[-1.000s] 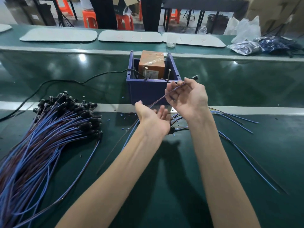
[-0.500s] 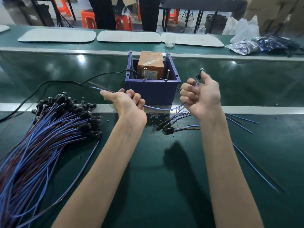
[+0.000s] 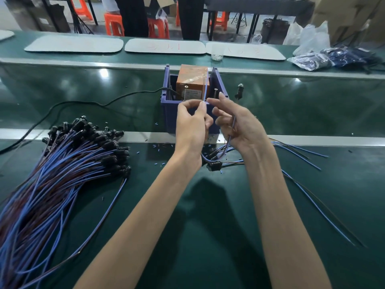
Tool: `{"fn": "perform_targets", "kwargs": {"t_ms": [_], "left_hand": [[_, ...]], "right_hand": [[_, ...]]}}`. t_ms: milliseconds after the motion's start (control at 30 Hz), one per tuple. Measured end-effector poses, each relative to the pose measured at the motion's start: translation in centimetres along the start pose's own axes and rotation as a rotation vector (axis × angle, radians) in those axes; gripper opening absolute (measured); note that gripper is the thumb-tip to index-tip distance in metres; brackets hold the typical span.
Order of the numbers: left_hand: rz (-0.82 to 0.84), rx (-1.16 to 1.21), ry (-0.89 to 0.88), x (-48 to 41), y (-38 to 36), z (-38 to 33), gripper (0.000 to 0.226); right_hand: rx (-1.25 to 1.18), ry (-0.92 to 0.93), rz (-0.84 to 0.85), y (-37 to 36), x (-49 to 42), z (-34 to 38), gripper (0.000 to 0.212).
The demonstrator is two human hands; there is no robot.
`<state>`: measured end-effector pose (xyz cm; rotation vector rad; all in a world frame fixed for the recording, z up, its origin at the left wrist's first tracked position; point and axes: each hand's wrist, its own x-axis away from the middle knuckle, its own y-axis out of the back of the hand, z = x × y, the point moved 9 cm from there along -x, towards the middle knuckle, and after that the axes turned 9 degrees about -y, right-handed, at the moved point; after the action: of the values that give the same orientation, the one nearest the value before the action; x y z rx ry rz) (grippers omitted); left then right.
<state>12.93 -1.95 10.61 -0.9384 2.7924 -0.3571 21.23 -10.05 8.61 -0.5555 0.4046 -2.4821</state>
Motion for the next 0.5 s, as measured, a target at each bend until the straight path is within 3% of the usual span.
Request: {"fn": "perform_targets", "kwargs": {"t_ms": [200,500], "left_hand": [[0.005,0.022,0.090,0.6,-0.6,1.6,0.018],[-0.224,0.256,0.224,-0.5,2.0,3.0,0.018]], "right_hand": [[0.077,0.002,-0.023,-0.2,-0.2,-0.4,0.014],[0.009,0.047,-0.103,0.1,0.5,0.4,0.020]]}}
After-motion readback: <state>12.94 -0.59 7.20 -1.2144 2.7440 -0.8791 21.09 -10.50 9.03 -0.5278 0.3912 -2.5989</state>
